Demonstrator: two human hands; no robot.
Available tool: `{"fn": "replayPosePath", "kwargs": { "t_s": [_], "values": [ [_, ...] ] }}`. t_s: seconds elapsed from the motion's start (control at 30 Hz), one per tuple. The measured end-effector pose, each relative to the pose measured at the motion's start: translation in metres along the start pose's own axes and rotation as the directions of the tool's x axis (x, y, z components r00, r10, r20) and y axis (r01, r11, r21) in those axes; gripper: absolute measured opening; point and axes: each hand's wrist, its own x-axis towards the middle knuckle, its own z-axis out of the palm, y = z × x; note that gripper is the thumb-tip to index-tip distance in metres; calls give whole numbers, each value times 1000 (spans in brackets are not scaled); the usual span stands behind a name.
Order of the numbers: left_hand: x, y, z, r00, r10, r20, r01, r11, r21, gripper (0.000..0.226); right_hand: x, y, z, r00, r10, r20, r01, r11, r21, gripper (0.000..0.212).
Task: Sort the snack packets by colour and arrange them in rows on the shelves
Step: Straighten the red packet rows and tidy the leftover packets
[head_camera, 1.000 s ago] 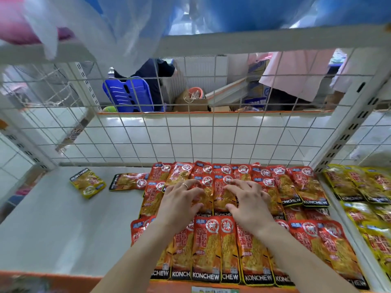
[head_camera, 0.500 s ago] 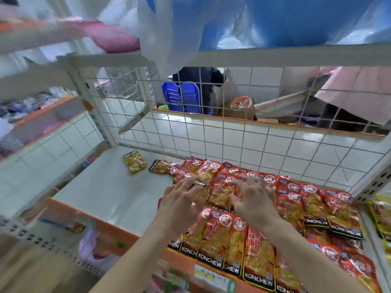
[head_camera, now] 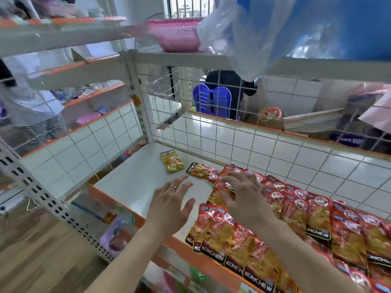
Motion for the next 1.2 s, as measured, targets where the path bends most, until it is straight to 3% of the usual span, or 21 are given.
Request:
{"fn": "replayPosePath", "kwargs": {
  "t_s": [0.4,0.6,0.8,0.9,0.97,1.03,1.13,1.2],
  "values": [
    [71,-125,7,992,112,56,-110,994,-24,47,69,-64,82,993,107,58,-102,990,-93,39],
    [153,-152,6,951,196,239,-220,972,78,71,84,-77,97,978,204,41,-197,972,-131,39],
    [216,-141,13,818,219,533,-319,942,103,61,75,-68,93,952,304,17,-300,947,-114,39],
    [229,-143,7,819,191,541,-334,925,179,57,69,-64,91,937,350,-20,-350,933,-83,37],
    [232,-149,2,844,174,508,-222,974,35,30,69,-62,91,931,362,-53,-365,930,-40,36],
    [227,-153,-7,871,129,475,13,959,-283,10,72,-64,91,928,360,-97,-360,933,24,36],
    [208,-144,-24,889,76,451,273,703,-657,5,79,-70,89,913,388,-128,-359,911,202,38],
    [192,-130,-33,874,142,465,327,535,-779,10,81,-75,88,898,428,-102,-368,858,357,32]
  ]
}}
